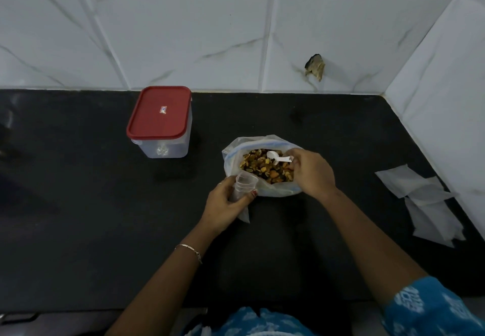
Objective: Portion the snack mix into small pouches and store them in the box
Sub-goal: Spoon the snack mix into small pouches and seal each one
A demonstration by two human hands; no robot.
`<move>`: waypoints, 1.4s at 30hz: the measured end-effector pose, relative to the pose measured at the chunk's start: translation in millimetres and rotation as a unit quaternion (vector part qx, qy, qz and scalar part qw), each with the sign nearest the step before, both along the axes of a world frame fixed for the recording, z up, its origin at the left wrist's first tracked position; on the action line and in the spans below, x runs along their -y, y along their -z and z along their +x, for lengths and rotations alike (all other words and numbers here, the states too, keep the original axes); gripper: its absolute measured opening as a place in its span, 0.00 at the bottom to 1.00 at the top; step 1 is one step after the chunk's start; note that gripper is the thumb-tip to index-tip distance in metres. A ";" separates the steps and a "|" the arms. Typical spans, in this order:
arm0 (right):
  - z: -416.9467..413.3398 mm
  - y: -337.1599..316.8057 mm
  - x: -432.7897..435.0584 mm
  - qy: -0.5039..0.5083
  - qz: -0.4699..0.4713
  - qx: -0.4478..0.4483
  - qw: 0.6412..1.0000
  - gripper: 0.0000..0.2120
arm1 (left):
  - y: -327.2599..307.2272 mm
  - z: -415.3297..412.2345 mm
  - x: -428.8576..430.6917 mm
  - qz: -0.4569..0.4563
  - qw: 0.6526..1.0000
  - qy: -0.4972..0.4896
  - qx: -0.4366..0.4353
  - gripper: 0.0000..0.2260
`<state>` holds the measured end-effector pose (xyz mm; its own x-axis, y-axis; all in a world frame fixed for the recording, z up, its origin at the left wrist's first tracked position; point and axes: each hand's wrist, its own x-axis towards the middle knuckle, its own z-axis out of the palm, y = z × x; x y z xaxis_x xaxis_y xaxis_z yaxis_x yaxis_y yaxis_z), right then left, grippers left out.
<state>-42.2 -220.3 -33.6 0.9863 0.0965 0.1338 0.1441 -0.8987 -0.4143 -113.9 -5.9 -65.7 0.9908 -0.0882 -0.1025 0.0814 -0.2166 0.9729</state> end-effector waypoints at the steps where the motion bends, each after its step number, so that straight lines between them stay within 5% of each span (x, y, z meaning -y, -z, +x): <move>1: -2.0 0.9 2.2 0.000 -0.019 0.013 1.000 0.14 | 0.6 0.3 0.4 -0.003 1.000 0.003 -0.002 0.14; 4: -13.0 5.4 -2.6 -0.013 -0.062 0.041 0.997 0.15 | 2.4 1.1 0.7 -0.012 1.000 0.003 -0.004 0.13; 8: -19.9 8.7 -13.4 0.011 -0.005 -0.012 1.000 0.16 | 3.0 2.4 1.7 -0.028 1.000 0.003 -0.013 0.13; 10: -16.0 10.5 -12.7 0.056 0.080 -0.093 0.991 0.16 | 3.2 2.6 2.4 -0.036 0.999 0.003 -0.021 0.13; 14: -13.5 16.4 -10.0 0.151 0.306 -0.242 0.908 0.15 | 5.2 3.6 4.2 -0.037 0.999 0.005 -0.029 0.14; 21: -29.4 26.0 -29.8 0.119 0.263 -0.214 0.933 0.14 | 8.8 7.2 6.0 -0.022 0.999 0.014 -0.029 0.17; 26: -27.2 8.8 -25.9 0.203 0.439 -0.333 0.810 0.12 | 9.8 8.4 1.9 -0.023 0.998 0.028 -0.043 0.20; 29: -26.2 2.7 -22.2 0.216 0.475 -0.357 0.775 0.11 | 6.3 6.3 4.8 -0.017 1.000 0.007 -0.019 0.15; 36: -31.3 -8.9 -11.2 0.210 0.481 -0.338 0.781 0.10 | 7.5 -3.8 6.2 0.097 0.984 -0.122 0.084 0.18; 42: -41.0 -27.9 -0.1 0.189 0.485 -0.320 0.791 0.10 | -8.9 -6.2 15.2 0.175 0.966 -0.131 0.135 0.23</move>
